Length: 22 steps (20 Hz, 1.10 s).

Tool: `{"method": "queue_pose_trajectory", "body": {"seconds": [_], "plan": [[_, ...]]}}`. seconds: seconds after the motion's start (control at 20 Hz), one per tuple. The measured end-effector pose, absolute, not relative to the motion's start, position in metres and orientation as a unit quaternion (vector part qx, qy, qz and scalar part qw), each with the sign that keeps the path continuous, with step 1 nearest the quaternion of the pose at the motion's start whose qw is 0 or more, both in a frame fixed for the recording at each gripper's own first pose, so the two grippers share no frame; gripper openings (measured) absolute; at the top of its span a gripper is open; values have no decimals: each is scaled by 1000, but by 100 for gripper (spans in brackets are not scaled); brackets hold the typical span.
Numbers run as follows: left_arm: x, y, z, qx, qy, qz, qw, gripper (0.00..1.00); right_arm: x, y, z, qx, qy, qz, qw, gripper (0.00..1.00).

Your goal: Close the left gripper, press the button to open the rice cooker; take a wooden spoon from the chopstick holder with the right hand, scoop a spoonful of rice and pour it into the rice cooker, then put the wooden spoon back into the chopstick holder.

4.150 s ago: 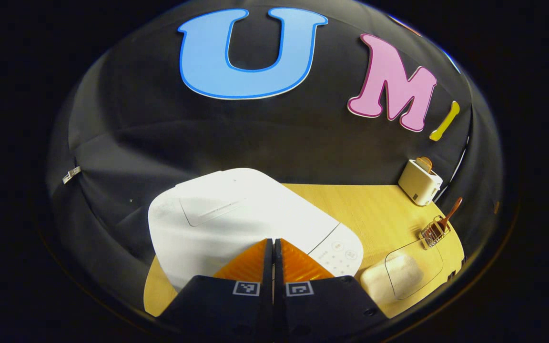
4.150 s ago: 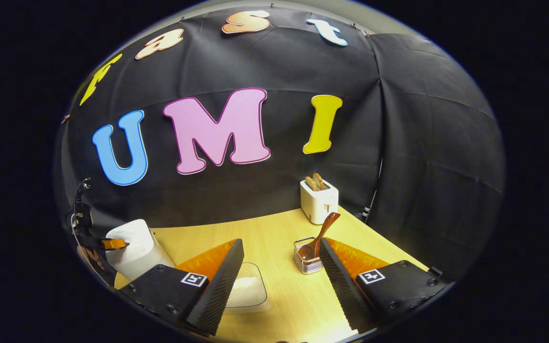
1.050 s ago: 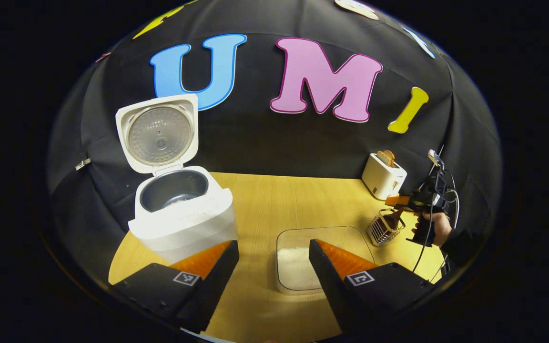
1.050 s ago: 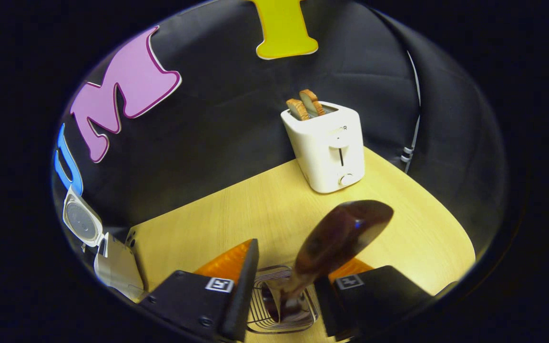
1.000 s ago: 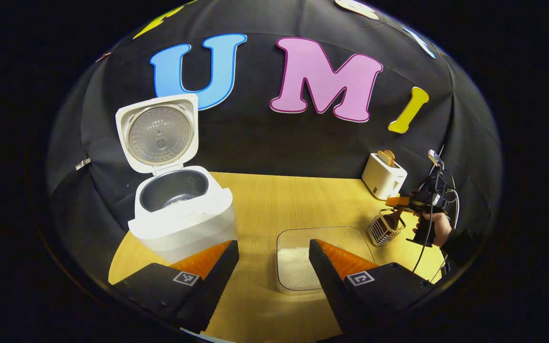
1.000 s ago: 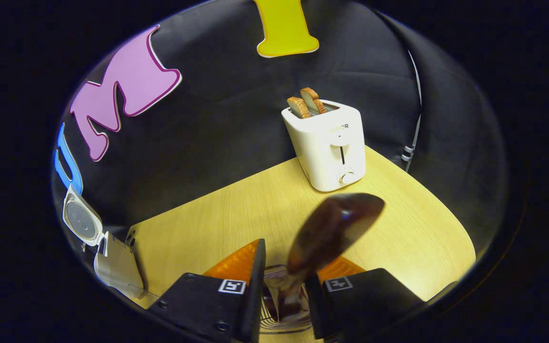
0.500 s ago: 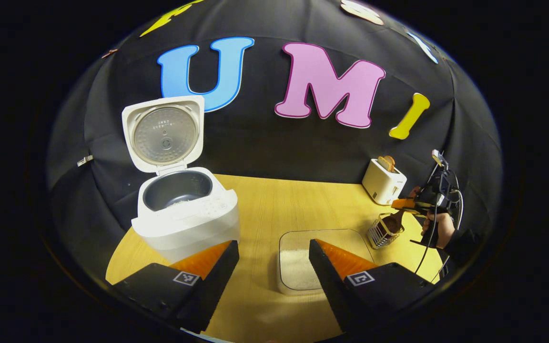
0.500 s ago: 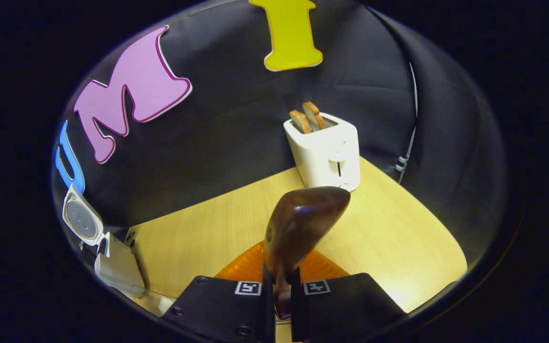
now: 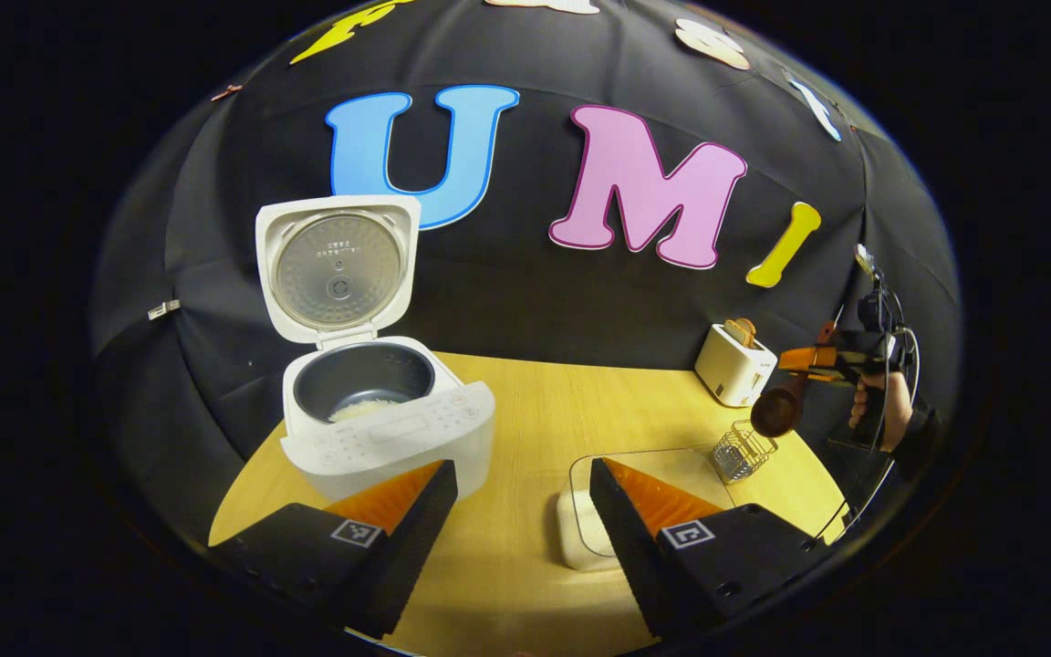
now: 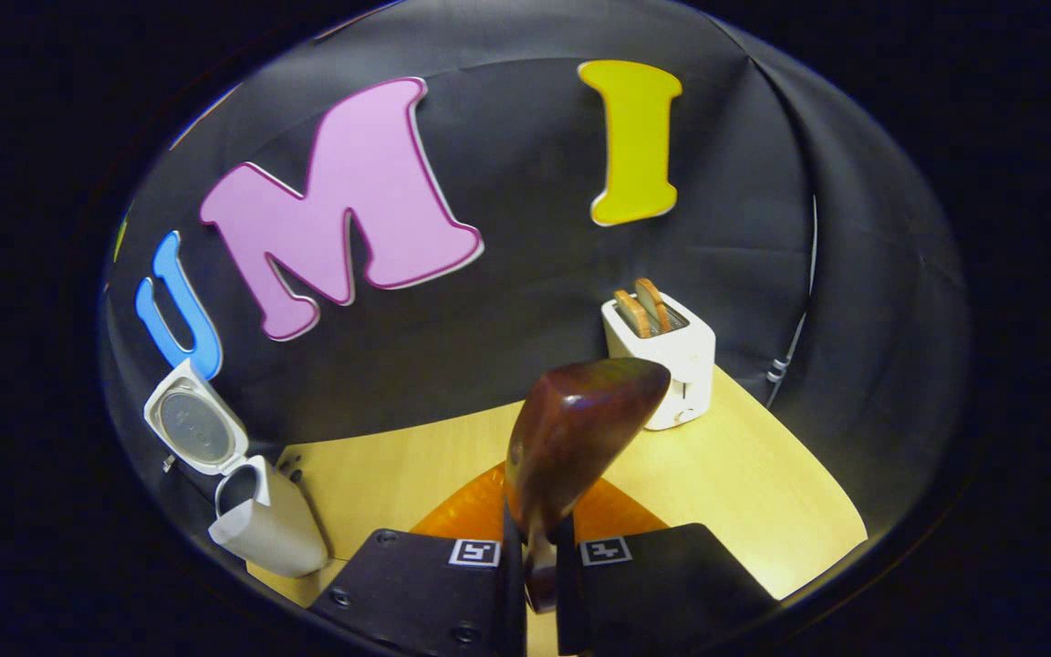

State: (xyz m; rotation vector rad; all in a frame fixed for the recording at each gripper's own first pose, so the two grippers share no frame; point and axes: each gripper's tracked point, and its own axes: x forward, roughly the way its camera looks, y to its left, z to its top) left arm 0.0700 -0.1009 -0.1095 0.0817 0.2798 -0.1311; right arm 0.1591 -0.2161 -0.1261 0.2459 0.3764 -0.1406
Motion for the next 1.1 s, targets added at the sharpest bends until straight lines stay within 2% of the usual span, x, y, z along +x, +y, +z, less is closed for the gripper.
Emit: {"method": "queue_pose_trajectory", "body": {"seconds": [0.15, 0.25, 0.5, 0.9, 1.1], "plan": [[64, -89, -107, 20, 133, -80, 988, 95, 147, -180, -112, 94, 169, -59, 979, 17], [62, -75, -106, -2, 131, -79, 988, 95, 139, -143, -112, 89, 172, -27, 981, 17], [55, -43, -114, 32, 129, -75, 988, 95, 121, -81, -153, 57, 210, 13, 976, 17], [34, -15, -143, 5, 154, -81, 985, 95, 103, -69, -252, -12, 281, -15, 960, 17], [29, -7, -146, 1, 152, -82, 985, 95, 89, -69, -280, -24, 308, -25, 951, 17]]}}
